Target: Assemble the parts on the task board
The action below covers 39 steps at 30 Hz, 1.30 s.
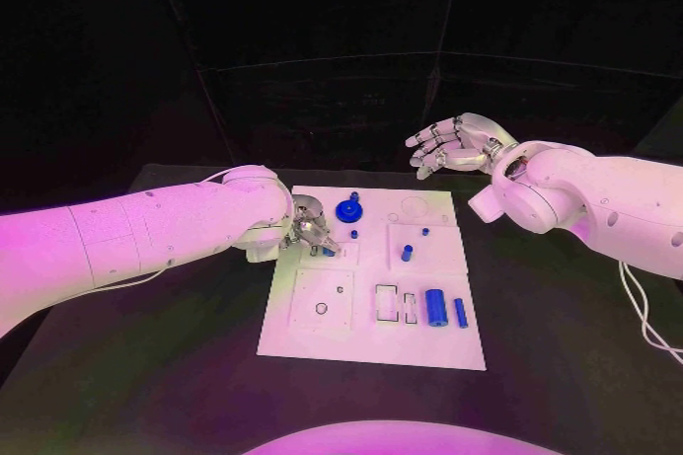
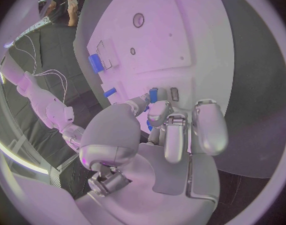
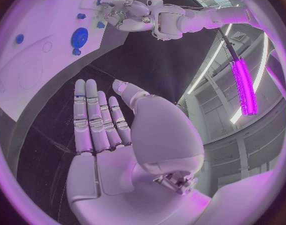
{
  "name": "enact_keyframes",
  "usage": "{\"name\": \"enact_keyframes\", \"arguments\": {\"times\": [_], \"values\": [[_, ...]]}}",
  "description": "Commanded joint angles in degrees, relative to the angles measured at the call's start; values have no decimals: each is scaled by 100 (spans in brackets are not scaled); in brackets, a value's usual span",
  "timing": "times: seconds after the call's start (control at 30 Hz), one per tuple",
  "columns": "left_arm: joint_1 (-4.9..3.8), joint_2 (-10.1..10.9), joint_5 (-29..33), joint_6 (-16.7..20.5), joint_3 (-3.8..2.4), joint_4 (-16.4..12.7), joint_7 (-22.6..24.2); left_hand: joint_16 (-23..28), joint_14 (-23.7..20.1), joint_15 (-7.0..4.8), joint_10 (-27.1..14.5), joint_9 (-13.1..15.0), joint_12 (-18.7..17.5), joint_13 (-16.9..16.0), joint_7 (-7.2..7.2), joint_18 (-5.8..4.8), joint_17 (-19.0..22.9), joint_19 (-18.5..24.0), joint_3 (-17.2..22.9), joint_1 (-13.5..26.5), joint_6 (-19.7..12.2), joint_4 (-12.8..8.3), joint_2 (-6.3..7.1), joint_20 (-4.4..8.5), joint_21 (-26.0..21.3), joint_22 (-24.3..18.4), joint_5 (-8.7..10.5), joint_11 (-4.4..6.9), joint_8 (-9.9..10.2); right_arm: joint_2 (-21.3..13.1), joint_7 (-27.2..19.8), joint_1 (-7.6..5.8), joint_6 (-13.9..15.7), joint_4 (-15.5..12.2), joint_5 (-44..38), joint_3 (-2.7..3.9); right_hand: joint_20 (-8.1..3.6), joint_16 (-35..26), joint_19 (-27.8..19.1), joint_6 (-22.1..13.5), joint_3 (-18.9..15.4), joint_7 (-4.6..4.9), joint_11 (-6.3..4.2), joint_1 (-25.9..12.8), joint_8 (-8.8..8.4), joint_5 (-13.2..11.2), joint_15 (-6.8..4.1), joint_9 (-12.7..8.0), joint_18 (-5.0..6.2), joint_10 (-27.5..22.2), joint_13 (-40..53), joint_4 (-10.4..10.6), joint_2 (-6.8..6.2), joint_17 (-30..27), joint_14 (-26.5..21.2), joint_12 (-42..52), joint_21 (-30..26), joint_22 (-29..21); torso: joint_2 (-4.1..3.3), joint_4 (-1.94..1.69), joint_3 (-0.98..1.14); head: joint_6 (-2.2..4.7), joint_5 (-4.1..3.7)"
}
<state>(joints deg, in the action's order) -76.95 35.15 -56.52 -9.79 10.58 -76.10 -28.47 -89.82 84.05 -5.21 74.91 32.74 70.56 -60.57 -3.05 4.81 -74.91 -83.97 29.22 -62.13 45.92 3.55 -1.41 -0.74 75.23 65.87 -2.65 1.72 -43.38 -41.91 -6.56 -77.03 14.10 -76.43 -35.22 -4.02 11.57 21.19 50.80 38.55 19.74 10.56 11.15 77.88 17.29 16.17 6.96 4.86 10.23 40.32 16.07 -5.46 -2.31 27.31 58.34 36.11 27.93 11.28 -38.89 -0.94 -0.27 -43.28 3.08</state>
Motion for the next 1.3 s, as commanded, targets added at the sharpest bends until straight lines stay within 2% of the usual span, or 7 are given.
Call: {"name": "enact_keyframes", "arguments": {"times": [0.03, 0.23, 0.67, 1.0, 1.23, 1.3], "values": [[17, 11, -64, -169, 16, 6, -42, -18, 595, -1, 40, 10, 15, 6, 33, -24, -1509, -73, 855, -33, 7, -836, 6, -9, -22, -7, -19, -10, -30, 1, -49, -14, -71, -5, -1, 4, 10, 27, 31, -35, -32, 483, 5, -62, 20, -4, -3, 6, -61, -44, -7, 2, 17, -7, -52, 21, -24, -10, -4, -3, -2, -10, -4], [17, -25, -59, -171, 15, 45, -44, -18, 595, 8, 47, 29, 21, 7, 26, -26, -1509, -74, 901, 93, 19, -752, 33, -17, -22, 1, -17, -21, -59, 10, -47, -14, -82, -28, -1, 4, 14, 37, 38, -49, -45, 483, 7, -76, 37, -5, -1, 7, -60, -58, -22, 10, 15, -12, -59, 43, -42, -21, -2, 3, 4, -14, 9], [15, -170, 62, -305, 14, 220, -50, -18, 595, -5, 61, 30, 66, -3, 53, -22, -1509, -75, 905, 813, 108, -127, -2, -12, -36, -1, -18, -4, -78, 22, -27, -13, -122, -111, -1, 4, 21, 54, 50, -71, -71, 484, 9, -93, 66, -10, 3, 9, -58, -81, -45, 16, -1, -20, -71, 80, -73, -39, -2, 2, 7, -25, 13], [13, -250, 85, -468, 14, 290, -56, -18, 595, -12, 66, 34, 75, -7, 67, -24, -1509, -79, 914, 899, 145, -89, 37, -7, -30, 13, -17, 5, -92, 23, -20, -13, -137, -116, -1, 4, 24, 64, 58, -84, -81, 485, 10, -95, 83, -9, 4, 11, -56, -94, -59, 17, -3, -25, -78, 101, -91, -50, -3, 6, 5, -38, -2], [13, -262, 87, -465, 14, 302, -51, -18, 595, -28, 78, 53, 83, -7, 97, -24, -1509, -81, 929, 932, 221, -100, 59, 3, -28, 18, -17, 29, -141, 23, -17, -13, -150, -113, -1, 4, 28, 73, 67, -99, -92, 486, 12, -98, 102, -7, 6, 12, -55, -111, -74, 19, -4, -31, -89, 123, -111, -61, -2, -2, 2, -44, -10], [13, -263, 88, -453, 14, 304, -49, -18, 595, -36, 91, 56, 92, -13, 106, -25, -1509, -84, 919, 1009, 249, -48, 63, 11, -25, 26, -17, 38, -153, 24, -17, -13, -152, -111, -1, 4, 28, 73, 67, -99, -92, 486, 12, -98, 102, -7, 6, 12, -55, -111, -74, 19, -4, -31, -89, 123, -111, -61, 0, -3, 2, -49, -11]]}}
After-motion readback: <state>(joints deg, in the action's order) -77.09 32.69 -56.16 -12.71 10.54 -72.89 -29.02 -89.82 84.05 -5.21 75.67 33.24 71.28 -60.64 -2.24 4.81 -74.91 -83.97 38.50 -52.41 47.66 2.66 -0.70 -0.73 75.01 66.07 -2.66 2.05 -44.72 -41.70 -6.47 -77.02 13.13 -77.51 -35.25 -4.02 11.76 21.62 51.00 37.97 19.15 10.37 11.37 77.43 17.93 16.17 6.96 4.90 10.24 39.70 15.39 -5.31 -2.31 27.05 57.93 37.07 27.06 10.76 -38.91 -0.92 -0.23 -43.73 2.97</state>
